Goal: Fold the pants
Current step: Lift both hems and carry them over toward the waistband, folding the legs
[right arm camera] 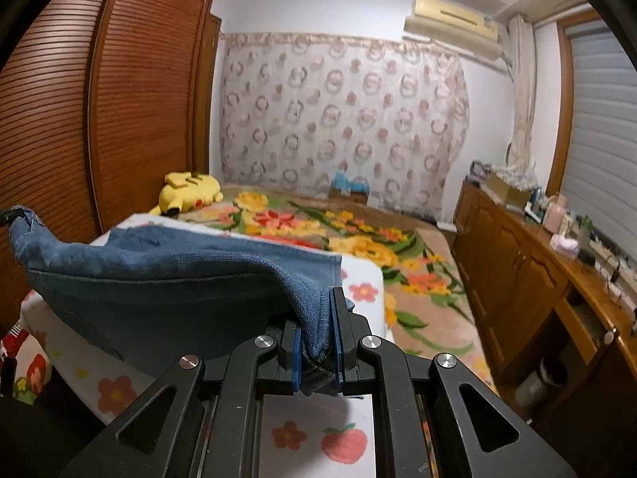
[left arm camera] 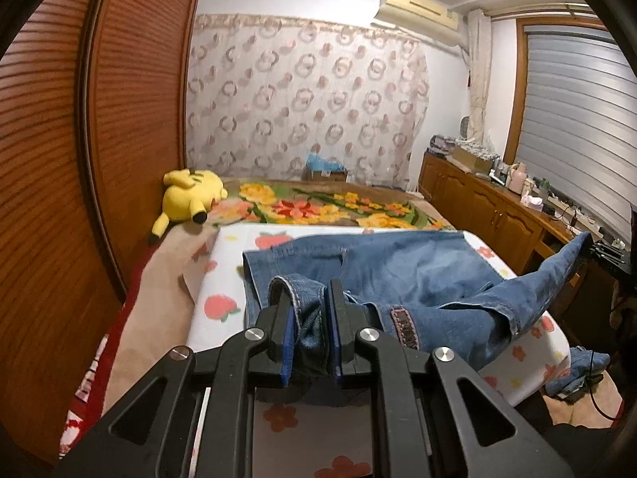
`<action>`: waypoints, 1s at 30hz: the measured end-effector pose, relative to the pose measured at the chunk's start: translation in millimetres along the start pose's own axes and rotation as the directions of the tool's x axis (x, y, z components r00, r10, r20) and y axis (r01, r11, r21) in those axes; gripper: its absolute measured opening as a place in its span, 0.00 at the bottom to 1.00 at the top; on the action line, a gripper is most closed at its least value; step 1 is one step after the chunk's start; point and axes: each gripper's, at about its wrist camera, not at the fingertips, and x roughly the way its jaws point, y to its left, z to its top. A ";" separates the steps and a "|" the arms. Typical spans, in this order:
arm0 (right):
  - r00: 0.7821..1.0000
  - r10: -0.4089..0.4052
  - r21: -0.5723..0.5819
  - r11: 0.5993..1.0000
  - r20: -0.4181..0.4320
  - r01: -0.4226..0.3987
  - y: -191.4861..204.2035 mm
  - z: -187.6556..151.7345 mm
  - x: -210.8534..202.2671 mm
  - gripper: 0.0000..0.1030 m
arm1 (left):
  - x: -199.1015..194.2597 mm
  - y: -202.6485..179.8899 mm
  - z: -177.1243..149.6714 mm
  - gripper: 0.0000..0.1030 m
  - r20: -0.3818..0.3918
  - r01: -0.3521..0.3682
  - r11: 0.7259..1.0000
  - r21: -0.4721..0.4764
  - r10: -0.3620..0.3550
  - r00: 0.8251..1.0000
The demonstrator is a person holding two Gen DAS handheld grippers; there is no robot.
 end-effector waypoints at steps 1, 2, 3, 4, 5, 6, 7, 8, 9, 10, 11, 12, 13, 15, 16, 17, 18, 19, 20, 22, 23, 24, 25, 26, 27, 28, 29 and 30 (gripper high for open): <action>1.000 0.002 -0.001 1.000 -0.009 -0.002 1.1 0.2 4.4 0.12 | 2.8 0.8 -2.7 0.15 -0.005 0.001 1.000 -0.003 -0.001 1.000; 1.000 0.004 -0.004 1.000 -0.016 -0.004 2.7 -2.0 8.5 0.12 | 3.9 1.6 -4.2 0.15 -0.009 0.002 1.000 -0.004 -0.002 1.000; 1.000 0.003 -0.011 1.000 -0.020 -0.004 3.1 2.5 10.3 0.12 | 6.5 2.4 -5.5 0.15 -0.012 0.002 1.000 -0.003 -0.002 1.000; 1.000 0.004 -0.016 1.000 -0.026 -0.005 2.1 5.2 15.0 0.12 | 8.5 2.6 -6.3 0.15 -0.015 0.002 1.000 -0.003 -0.002 1.000; 0.999 0.006 -0.017 1.000 -0.031 -0.007 2.7 5.1 19.4 0.12 | 12.7 3.6 -7.4 0.15 -0.021 0.000 1.000 -0.003 0.000 1.000; 0.999 0.007 -0.018 1.000 -0.036 -0.008 -3.0 15.8 23.3 0.12 | 17.2 4.3 -7.2 0.15 -0.028 -0.005 1.000 -0.005 0.004 1.000; 0.999 0.010 -0.017 1.000 -0.041 -0.011 -4.6 19.2 27.9 0.12 | 22.2 4.9 -6.2 0.15 -0.034 -0.008 1.000 -0.006 0.008 0.999; 0.999 0.012 -0.017 1.000 -0.044 -0.012 -6.5 23.2 31.7 0.12 | 27.3 5.4 -5.6 0.15 -0.041 -0.010 1.000 -0.009 0.010 0.999; 0.999 0.012 -0.018 1.000 -0.045 -0.013 -7.9 27.2 32.9 0.12 | 30.7 5.9 -5.2 0.15 -0.046 -0.011 1.000 -0.010 0.011 0.999; 0.999 0.013 -0.018 1.000 -0.046 -0.014 -9.6 30.3 36.1 0.12 | 35.6 6.0 -4.5 0.15 -0.052 -0.014 1.000 -0.007 0.014 0.999; 0.999 0.014 -0.017 1.000 -0.046 -0.015 -9.6 30.0 36.8 0.12 | 40.3 5.7 -4.0 0.15 -0.056 -0.017 1.000 -0.002 0.016 0.998; 0.999 0.016 -0.015 1.000 -0.047 -0.017 -11.2 31.2 39.1 0.12 | 44.3 6.2 -3.1 0.15 -0.061 -0.018 1.000 0.001 0.018 0.998; 0.999 0.018 -0.013 1.000 -0.047 -0.019 -13.1 32.9 41.2 0.12 | 49.2 6.8 -2.4 0.15 -0.066 -0.019 1.000 0.003 0.019 0.998; 0.998 0.020 -0.009 1.000 -0.051 -0.021 -15.0 31.5 45.8 0.12 | 58.3 7.9 -0.1 0.15 -0.076 -0.020 1.000 0.002 0.020 0.997; 0.998 0.022 -0.005 1.000 -0.053 -0.022 -16.8 33.0 48.2 0.12 | 63.0 8.5 2.1 0.15 -0.080 -0.019 1.000 -0.001 0.019 0.997; 0.998 0.025 -0.001 1.000 -0.055 -0.025 -15.7 31.5 49.9 0.12 | 66.6 8.7 4.2 0.15 -0.083 -0.019 1.000 -0.004 0.018 0.996; 0.998 0.027 0.003 1.000 -0.055 -0.027 -17.5 34.5 51.9 0.12 | 70.2 8.9 6.3 0.15 -0.086 -0.018 1.000 -0.005 0.017 0.996; 0.998 0.030 0.005 1.000 -0.056 -0.029 -19.2 36.9 53.8 0.12 | 73.9 8.8 9.2 0.15 -0.089 -0.018 1.000 -0.006 0.017 0.996; 0.998 0.032 0.006 0.999 -0.055 -0.031 -20.2 39.7 56.0 0.12 | 77.3 9.0 11.8 0.15 -0.092 -0.017 1.000 -0.006 0.016 0.996; 0.998 0.034 0.007 0.999 -0.048 -0.033 -22.7 45.8 61.0 0.12 | 85.6 8.6 18.7 0.15 -0.097 -0.015 1.000 -0.006 0.014 0.995; 0.998 0.036 0.010 0.999 -0.044 -0.036 -24.2 48.7 63.3 0.12 | 90.3 8.2 23.9 0.15 -0.099 -0.014 1.000 -0.006 0.014 0.995; 0.998 0.038 0.013 0.999 -0.040 -0.038 -23.9 49.8 66.4 0.12 | 93.2 8.9 27.1 0.15 -0.100 -0.014 1.000 -0.006 0.013 0.995; 0.999 0.039 0.016 0.999 -0.038 -0.038 -25.8 53.6 68.9 0.12 | 96.8 8.8 31.9 0.15 -0.101 -0.013 1.000 -0.005 0.013 0.995; 0.998 0.041 0.020 0.999 -0.037 -0.040 -26.6 54.4 72.6 0.12 | 100.0 10.1 36.0 0.15 -0.101 -0.013 1.000 -0.005 0.013 0.995; 0.998 0.044 0.022 0.999 -0.037 -0.043 -27.3 56.0 76.0 0.12 | 103.2 10.0 41.5 0.15 -0.100 -0.013 1.000 -0.005 0.012 0.995; 0.998 0.046 0.023 0.999 -0.038 -0.046 -29.0 59.7 80.5 0.12 | 105.2 10.4 44.2 0.15 -0.099 -0.013 1.000 -0.005 0.013 0.995; 0.998 0.051 0.026 0.998 -0.042 -0.050 -30.8 63.7 85.5 0.12 | 108.0 11.0 48.4 0.15 -0.098 -0.012 1.000 -0.008 0.011 0.995; 0.997 0.060 0.031 0.998 -0.047 -0.059 -32.8 64.9 90.3 0.12 | 111.7 12.0 54.9 0.15 -0.099 -0.007 1.000 -0.013 0.006 0.995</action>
